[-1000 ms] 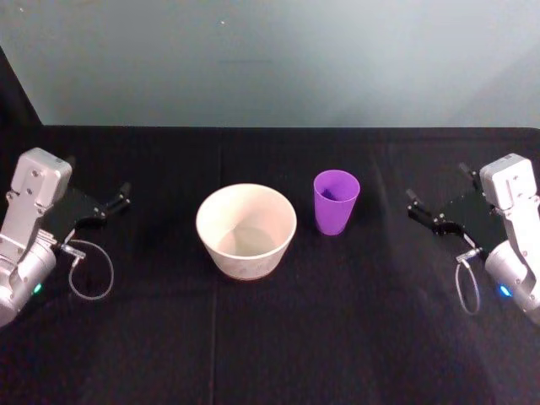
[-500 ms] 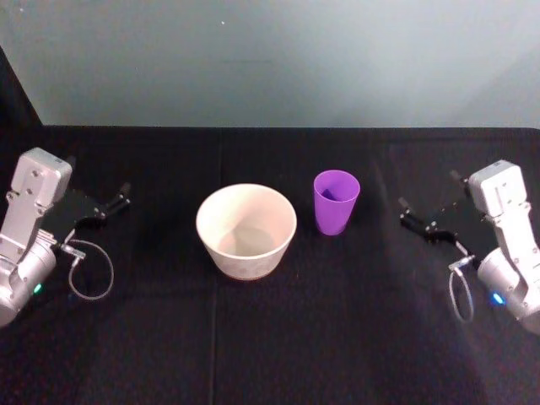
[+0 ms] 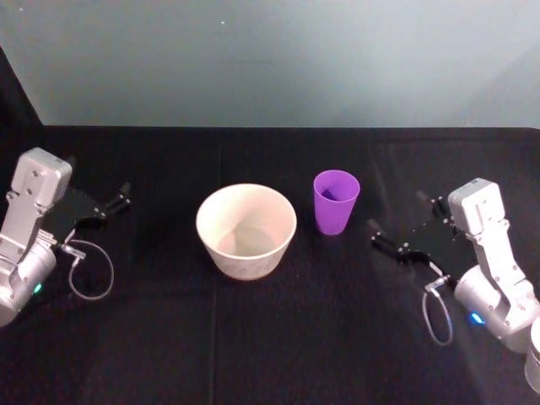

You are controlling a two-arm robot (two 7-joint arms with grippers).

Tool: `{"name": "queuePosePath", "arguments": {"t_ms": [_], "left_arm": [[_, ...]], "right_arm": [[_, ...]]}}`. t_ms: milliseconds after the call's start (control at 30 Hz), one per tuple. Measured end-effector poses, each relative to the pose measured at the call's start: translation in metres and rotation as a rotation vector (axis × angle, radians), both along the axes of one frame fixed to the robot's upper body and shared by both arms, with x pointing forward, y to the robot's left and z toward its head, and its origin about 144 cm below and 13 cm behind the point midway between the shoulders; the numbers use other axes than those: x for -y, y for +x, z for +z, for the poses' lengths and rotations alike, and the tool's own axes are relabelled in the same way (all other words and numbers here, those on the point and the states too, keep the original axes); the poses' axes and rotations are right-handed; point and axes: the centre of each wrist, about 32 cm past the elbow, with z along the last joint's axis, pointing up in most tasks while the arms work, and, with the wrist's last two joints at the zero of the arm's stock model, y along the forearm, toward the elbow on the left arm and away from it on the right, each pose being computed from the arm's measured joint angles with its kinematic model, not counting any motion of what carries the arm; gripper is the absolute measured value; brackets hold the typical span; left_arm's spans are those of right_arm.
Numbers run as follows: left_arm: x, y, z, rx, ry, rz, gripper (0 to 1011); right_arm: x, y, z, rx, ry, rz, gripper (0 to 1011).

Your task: Pick up the cup and pour the mung beans from the cup into the bowl.

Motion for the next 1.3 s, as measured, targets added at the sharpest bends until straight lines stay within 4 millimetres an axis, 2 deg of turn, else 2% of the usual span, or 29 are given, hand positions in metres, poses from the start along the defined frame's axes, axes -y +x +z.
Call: {"name": "queuePosePath", "arguments": {"t_ms": [367, 533, 1300], "left_arm": [[0.000, 0.000, 0.000, 0.000, 0.000, 0.000, 1000], [0.000, 0.000, 0.000, 0.000, 0.000, 0.000, 1000], [0.000, 0.000, 0.000, 0.000, 0.000, 0.000, 1000]], "right_arm": [[-0.015, 0.005, -0.005, -0.034, 0.113, 0.071, 1000], [-0.020, 0.013, -0.007, -0.048, 0.158, 0.094, 1000], [-0.013, 0.055, -0.006, -0.127, 0.184, 0.204, 1000]]}}
